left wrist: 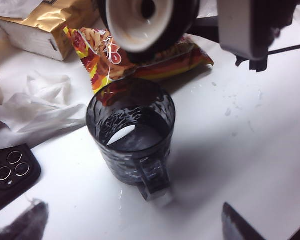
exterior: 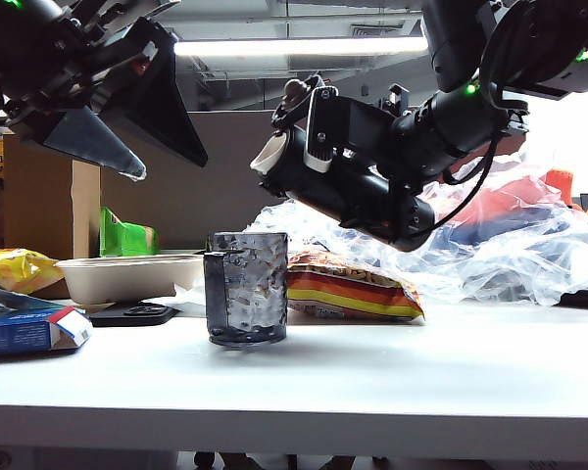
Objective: Pick up the black thermos, pour some water into the cup, then place the black thermos back on the table.
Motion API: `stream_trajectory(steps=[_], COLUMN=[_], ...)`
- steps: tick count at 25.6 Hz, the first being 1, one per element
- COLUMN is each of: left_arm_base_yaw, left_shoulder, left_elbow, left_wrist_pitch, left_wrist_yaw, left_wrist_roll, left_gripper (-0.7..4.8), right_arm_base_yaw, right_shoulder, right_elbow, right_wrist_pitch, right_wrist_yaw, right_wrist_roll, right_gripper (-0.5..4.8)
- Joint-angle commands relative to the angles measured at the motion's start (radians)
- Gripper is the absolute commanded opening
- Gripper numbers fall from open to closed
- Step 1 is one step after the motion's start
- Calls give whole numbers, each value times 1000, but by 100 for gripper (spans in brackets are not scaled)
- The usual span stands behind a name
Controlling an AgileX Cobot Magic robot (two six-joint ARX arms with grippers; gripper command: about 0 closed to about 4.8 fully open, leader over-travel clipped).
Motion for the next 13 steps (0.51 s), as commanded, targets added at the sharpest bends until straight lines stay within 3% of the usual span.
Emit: stream_trajectory(steps=[1,3,11,13], left_arm_base_yaw=[2,2,2,2], left_shoulder=[-1,-1,-1,-1], left_elbow=[7,7,7,7], left_wrist_pitch=[7,6,8,11], left_wrist_yaw=[2,6,5,5], left_wrist_roll=[-69,-71,-70,-70], left_gripper=[479,479,479,479], right_arm_base_yaw=[-3,-4,-4,-4], right_shoulder=[-14,-14,-14,-14], right_elbow=[12,13,29,29], right_wrist_pitch=[95,99,177,177], right_wrist_yaw=[0,0,-21,-19], right_wrist_roll=[-144,-198,-187,-245], right_gripper=[148,148,148,148])
